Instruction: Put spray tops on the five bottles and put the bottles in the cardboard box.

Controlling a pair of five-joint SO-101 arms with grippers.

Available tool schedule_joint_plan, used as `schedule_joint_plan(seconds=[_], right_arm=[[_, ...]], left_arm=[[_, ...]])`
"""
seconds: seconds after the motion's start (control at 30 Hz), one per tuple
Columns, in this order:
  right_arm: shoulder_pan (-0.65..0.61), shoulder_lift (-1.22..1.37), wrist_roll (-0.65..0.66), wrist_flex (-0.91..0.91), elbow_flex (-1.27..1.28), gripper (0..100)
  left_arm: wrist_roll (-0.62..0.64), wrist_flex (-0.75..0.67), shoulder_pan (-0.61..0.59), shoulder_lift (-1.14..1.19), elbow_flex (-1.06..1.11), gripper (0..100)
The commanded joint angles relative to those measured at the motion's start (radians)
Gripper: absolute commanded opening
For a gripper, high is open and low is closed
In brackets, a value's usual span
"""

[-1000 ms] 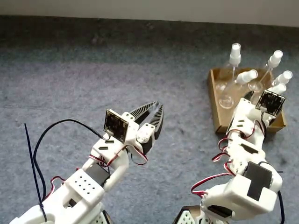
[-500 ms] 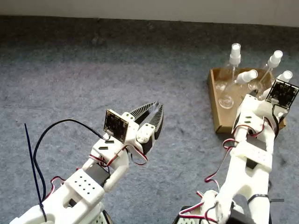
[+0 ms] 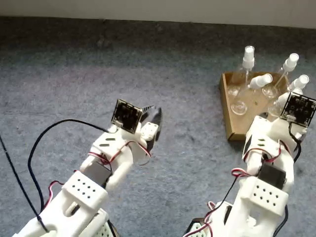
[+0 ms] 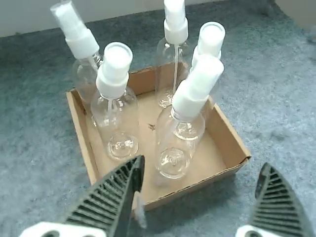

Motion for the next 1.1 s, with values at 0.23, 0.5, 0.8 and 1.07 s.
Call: schedule_joint_plan(seconds=[0.23,0.5,0.8,1.07], right_arm=[[-0.024,-0.143,0.077,0.259,-0.177,18.3],[-0.076,-0.147,0.075,0.496,-0.409,17.4],[-0.328,-0.148,0.069,0.74,-0.527,17.3],[-0.348,-0.196,0.072,0.866,-0.682,17.3]], left_arm=[[-0.008,0.601,-0.225,-0.013,-0.521,1],[-0.008,0.847,-0.354,-0.025,-0.725,1],[-0.009,1.011,-0.361,-0.251,-0.768,1],[-0.009,1.123,-0.383,-0.395,-0.763,1]])
